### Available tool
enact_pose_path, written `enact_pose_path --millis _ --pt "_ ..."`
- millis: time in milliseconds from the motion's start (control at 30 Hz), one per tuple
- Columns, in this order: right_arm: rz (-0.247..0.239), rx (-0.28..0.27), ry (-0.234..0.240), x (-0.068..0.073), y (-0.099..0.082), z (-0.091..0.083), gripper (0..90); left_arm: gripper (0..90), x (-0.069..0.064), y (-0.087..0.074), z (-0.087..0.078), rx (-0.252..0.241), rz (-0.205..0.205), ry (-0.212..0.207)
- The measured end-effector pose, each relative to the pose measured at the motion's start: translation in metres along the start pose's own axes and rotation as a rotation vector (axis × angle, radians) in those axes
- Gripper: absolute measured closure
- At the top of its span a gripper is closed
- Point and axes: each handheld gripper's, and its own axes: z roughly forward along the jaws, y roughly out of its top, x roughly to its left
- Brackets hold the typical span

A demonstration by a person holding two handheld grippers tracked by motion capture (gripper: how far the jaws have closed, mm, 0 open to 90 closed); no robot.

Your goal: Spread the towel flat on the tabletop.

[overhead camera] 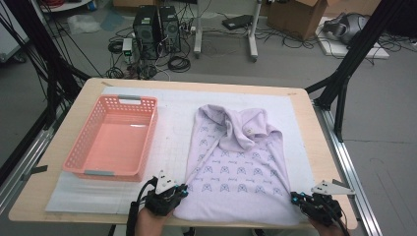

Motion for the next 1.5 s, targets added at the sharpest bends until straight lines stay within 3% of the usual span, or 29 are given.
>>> enact_pose_path --millis 233,333,367,467,600,700,800,900,967,1033,1300,1500 --pt "0.024 0.016 0.053 0.006 -0.021 -0.027 88.4 86.3 -0.01 -0.017 -0.023 0.023 -0.033 -0.065" --pt "0.034 0.023 0.06 0.011 -0.029 -0.035 88.3 85.4 -0.015 -0.021 -0.028 0.019 -0.031 -0.072" --pt "0.028 0.023 0.06 0.012 -0.03 -0.035 88.2 82.6 -0.014 -0.02 -0.029 0.006 -0.038 -0.074" --pt "0.032 -0.001 0.062 0.014 -0.024 -0.035 81.3 57.1 -0.005 -0.012 -0.024 -0.029 -0.057 -0.053" --pt "0.031 -0.036 0.034 0.013 -0.012 -0.027 70.2 49.5 0.01 0.002 -0.012 -0.053 -0.094 -0.048" --pt "0.006 -0.014 -0.017 0.011 -0.003 -0.014 68.4 49.1 0.016 0.01 0.0 -0.04 -0.089 -0.06" --pt "0.021 -0.003 -0.046 0.005 0.003 -0.003 68.8 52.2 0.016 0.017 0.015 0.015 -0.082 -0.083" --pt "0.03 0.011 -0.055 0.0 0.007 0.006 76.0 59.6 0.01 0.018 0.02 0.01 -0.036 -0.061" --pt "0.029 0.01 -0.039 -0.001 0.008 0.006 83.5 75.6 0.006 0.016 0.02 0.004 0.02 0.011" --pt "0.023 0.004 -0.024 -0.002 0.007 0.006 86.5 88.0 0.006 0.016 0.018 0.017 0.002 0.003" --pt "-0.006 0.019 0.019 0.005 -0.01 -0.015 87.8 88.6 0.006 -0.004 -0.015 0.042 0.005 0.003" --pt "0.0 0.024 0.052 0.013 -0.03 -0.039 87.8 88.6 0.001 -0.016 -0.038 0.039 0.017 -0.036"
